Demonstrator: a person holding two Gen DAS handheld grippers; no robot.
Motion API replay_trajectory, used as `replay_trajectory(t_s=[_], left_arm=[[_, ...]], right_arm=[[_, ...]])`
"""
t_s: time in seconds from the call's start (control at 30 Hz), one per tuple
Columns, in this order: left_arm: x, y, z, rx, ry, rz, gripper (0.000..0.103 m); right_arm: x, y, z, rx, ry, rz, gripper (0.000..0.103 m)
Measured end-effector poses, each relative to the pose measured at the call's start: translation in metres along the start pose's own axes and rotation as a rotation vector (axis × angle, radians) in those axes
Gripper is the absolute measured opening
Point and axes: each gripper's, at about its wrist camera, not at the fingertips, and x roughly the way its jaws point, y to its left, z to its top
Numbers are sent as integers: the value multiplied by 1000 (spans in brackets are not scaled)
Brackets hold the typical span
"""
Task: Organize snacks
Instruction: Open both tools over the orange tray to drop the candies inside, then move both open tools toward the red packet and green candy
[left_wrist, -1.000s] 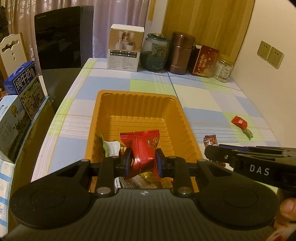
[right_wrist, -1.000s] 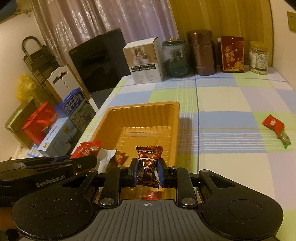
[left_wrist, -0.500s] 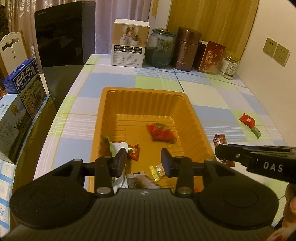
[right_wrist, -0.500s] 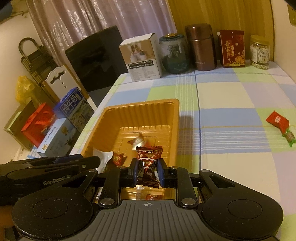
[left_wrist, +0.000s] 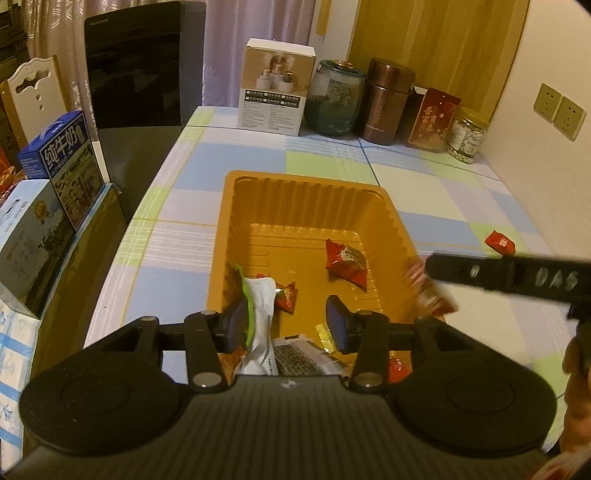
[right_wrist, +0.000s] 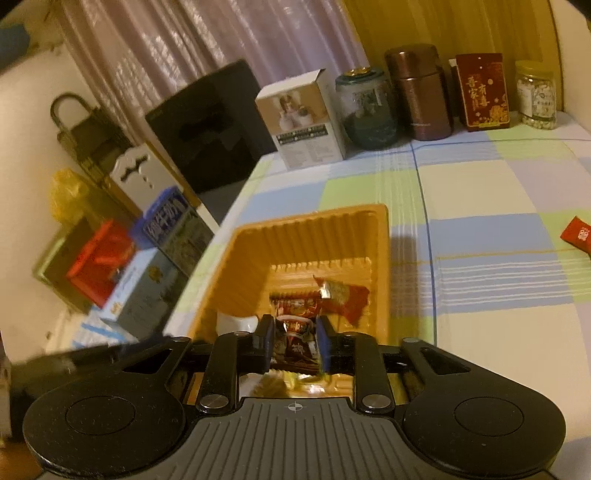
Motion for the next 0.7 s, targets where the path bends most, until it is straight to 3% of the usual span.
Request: replay_trajectory(t_s=[0.07,0.7], left_arm=[[-3,2,-1,-13,-7,1,46],[-50,-43,-29,-9,-28,-43,65]], right_arm=[[-6,-2,2,10,-24,-12,56],[-93,-37,-45,113,-39,-137,56]])
